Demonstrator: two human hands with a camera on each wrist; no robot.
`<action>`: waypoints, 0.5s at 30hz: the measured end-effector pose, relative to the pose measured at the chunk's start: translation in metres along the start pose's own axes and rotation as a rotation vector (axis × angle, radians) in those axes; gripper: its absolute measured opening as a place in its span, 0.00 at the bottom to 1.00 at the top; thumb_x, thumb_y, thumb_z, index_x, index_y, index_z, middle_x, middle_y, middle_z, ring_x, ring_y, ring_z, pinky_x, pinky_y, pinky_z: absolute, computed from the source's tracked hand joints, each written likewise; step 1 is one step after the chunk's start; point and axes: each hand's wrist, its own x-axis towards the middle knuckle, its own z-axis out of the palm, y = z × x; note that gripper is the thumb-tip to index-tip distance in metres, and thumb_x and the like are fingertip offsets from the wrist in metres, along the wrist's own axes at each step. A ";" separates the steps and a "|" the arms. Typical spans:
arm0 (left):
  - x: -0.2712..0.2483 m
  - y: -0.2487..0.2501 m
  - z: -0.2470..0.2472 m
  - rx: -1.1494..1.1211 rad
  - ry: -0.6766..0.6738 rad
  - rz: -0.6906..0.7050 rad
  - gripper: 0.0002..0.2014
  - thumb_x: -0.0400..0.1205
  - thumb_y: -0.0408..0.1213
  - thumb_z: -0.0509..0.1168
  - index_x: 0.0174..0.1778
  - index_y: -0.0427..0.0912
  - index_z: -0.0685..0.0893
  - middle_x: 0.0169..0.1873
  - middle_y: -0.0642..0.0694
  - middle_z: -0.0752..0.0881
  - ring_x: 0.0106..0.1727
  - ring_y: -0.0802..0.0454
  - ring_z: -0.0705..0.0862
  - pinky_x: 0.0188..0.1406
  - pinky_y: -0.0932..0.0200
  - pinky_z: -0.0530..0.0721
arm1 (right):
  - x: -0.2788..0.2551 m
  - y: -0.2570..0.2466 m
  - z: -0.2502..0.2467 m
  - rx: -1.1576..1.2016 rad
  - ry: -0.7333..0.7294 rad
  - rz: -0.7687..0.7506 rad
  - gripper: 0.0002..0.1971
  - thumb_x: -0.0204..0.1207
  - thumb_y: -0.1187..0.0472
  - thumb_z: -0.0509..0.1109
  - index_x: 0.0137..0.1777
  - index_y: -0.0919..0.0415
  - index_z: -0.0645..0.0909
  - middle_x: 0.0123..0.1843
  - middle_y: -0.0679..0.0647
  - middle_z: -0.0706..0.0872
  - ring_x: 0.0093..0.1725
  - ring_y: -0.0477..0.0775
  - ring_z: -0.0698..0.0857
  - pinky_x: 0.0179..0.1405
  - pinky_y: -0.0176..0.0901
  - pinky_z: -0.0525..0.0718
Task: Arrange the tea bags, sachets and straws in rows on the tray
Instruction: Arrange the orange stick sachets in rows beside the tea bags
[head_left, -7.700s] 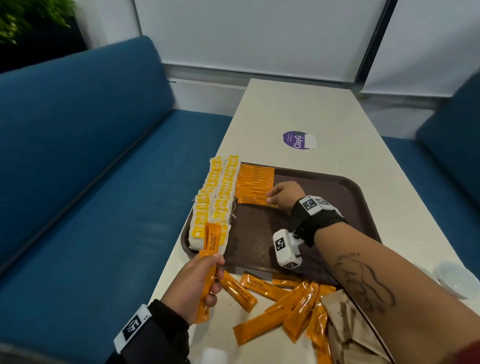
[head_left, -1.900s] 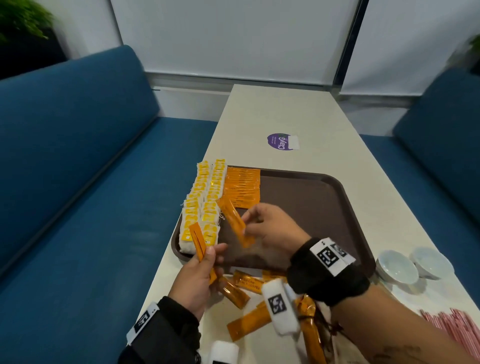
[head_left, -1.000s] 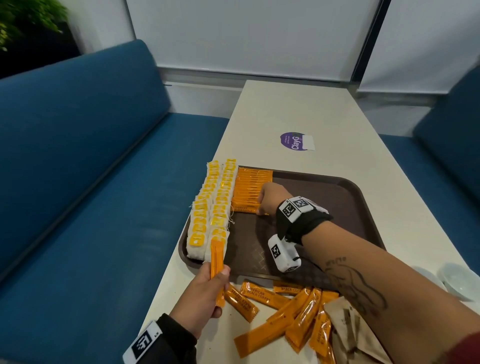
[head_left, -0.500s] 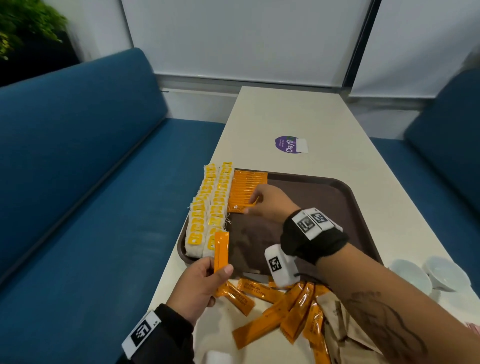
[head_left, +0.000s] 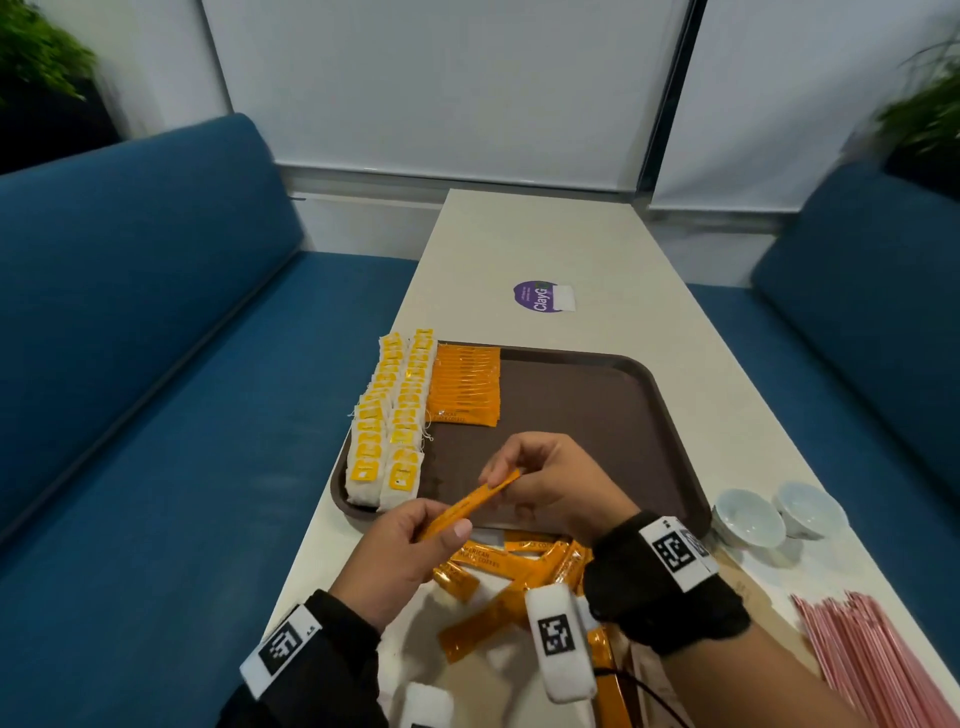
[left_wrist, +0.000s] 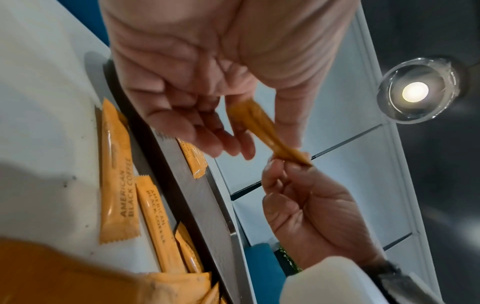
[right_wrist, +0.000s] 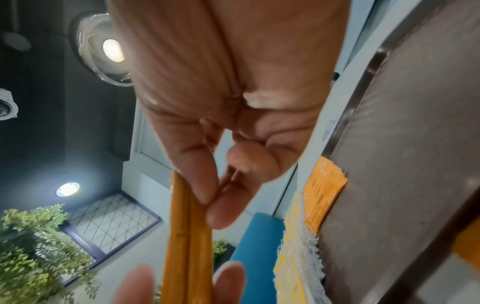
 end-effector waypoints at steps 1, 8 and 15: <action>-0.001 0.000 0.000 -0.025 -0.006 -0.007 0.04 0.80 0.37 0.65 0.45 0.43 0.84 0.32 0.47 0.79 0.35 0.54 0.76 0.27 0.72 0.74 | -0.002 0.000 -0.002 0.012 0.012 -0.010 0.14 0.68 0.82 0.69 0.31 0.63 0.82 0.37 0.58 0.86 0.35 0.57 0.81 0.30 0.45 0.77; -0.007 0.004 0.001 -0.074 -0.041 -0.036 0.06 0.79 0.29 0.66 0.46 0.44 0.86 0.30 0.52 0.87 0.30 0.58 0.80 0.28 0.68 0.76 | -0.006 0.006 -0.002 0.037 0.116 -0.005 0.13 0.73 0.82 0.64 0.41 0.65 0.82 0.39 0.56 0.86 0.30 0.46 0.85 0.20 0.36 0.77; -0.004 0.008 -0.005 0.061 0.058 0.054 0.07 0.79 0.29 0.66 0.44 0.47 0.86 0.30 0.56 0.85 0.28 0.66 0.80 0.26 0.73 0.75 | -0.008 0.000 0.000 0.018 0.224 0.096 0.11 0.80 0.69 0.61 0.53 0.58 0.83 0.39 0.53 0.85 0.33 0.46 0.82 0.21 0.34 0.73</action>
